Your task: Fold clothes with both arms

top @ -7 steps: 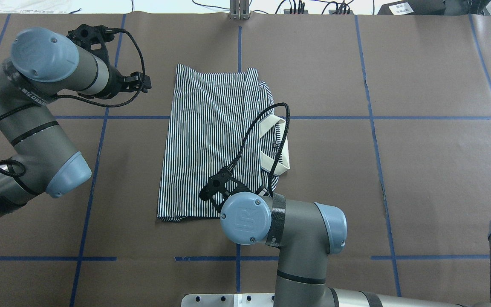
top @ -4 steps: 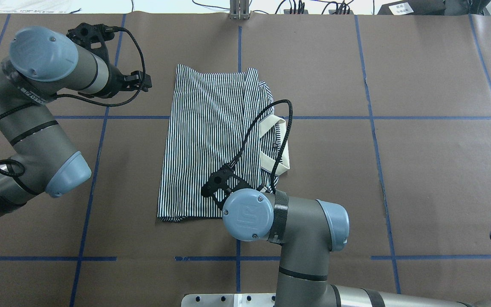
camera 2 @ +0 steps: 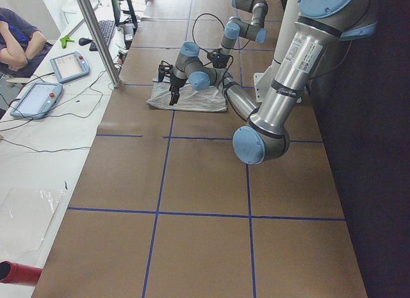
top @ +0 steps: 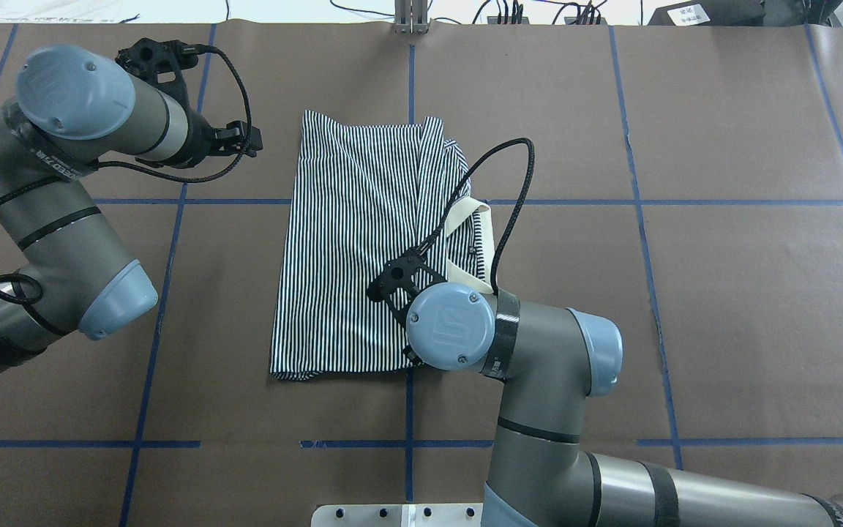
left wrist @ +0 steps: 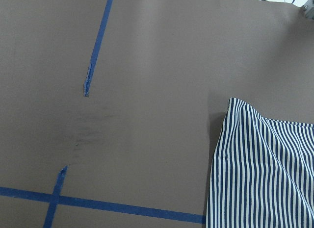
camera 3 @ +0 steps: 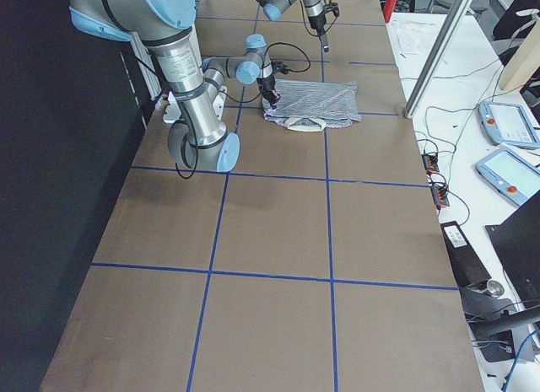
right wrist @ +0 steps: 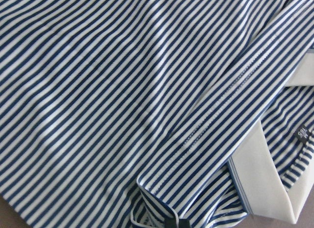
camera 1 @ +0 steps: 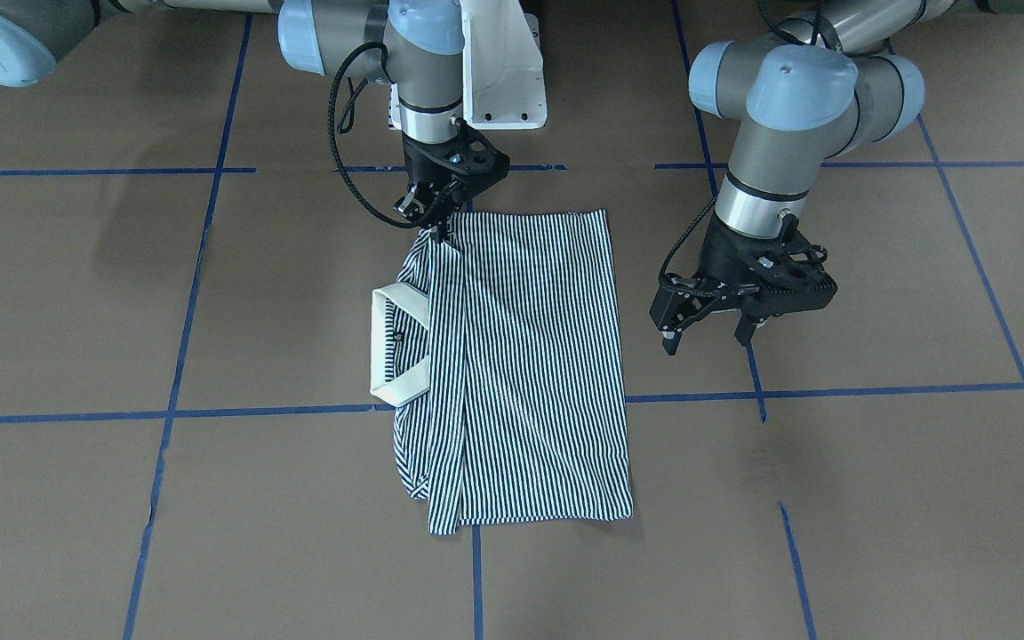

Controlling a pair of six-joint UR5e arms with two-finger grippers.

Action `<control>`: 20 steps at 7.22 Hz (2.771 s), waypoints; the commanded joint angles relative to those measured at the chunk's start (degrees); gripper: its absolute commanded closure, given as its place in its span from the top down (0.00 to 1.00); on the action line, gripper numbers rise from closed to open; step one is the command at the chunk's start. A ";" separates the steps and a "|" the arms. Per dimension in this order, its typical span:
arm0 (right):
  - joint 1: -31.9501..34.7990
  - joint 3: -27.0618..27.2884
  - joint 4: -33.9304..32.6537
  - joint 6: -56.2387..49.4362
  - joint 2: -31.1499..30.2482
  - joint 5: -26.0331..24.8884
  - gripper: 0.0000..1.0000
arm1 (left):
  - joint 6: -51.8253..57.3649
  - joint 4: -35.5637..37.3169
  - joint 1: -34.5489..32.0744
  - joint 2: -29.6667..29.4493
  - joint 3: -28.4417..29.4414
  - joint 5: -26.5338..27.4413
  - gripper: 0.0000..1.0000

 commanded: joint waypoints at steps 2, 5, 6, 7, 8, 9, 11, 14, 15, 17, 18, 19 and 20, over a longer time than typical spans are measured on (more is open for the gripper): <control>2.73 5.56 0.01 12.57 -5.71 8.01 0.00 | 0.11 0.09 0.01 -0.17 -0.06 0.07 1.00; 0.98 10.06 0.01 24.64 -11.69 8.80 0.00 | 0.46 0.00 0.01 -0.08 0.64 0.15 1.00; 0.01 10.85 -0.51 30.43 -12.41 8.71 0.00 | 0.55 0.00 -0.08 -0.16 0.82 0.24 1.00; -1.57 10.86 -0.69 36.15 -12.42 8.45 0.00 | 0.64 0.00 0.01 -0.17 0.91 0.24 1.00; -4.28 11.04 -0.69 40.03 -12.50 5.75 0.00 | 0.73 0.00 -0.08 -0.17 0.82 0.24 1.00; -5.96 11.21 -0.69 42.07 -12.51 1.81 0.05 | 0.73 0.00 -0.08 -0.17 0.91 0.24 1.00; -6.07 10.95 -0.26 41.57 -11.98 1.24 1.00 | 0.73 -0.09 0.01 -0.34 1.00 0.24 1.00; 0.94 9.81 0.01 35.95 -8.92 1.42 1.00 | 0.73 -0.18 -0.17 -0.52 1.35 0.24 1.00; 2.53 5.02 -0.08 35.68 -4.73 1.42 1.00 | 0.73 -0.09 -0.17 -0.52 1.35 0.24 1.00; 2.81 -3.43 -0.34 30.77 0.84 1.42 1.00 | 0.73 -0.09 -0.17 -0.60 1.35 0.24 1.00; 2.90 -3.90 0.01 30.67 1.20 1.68 0.98 | 0.64 -0.09 -0.17 -0.60 1.35 0.16 1.00; 2.90 -3.82 0.01 30.84 1.38 2.38 0.73 | 0.64 -0.09 -0.26 -0.60 1.35 0.24 1.00; 2.99 -3.82 0.01 30.67 1.21 4.30 0.50 | 0.64 -0.09 -0.17 -0.60 1.35 0.16 1.00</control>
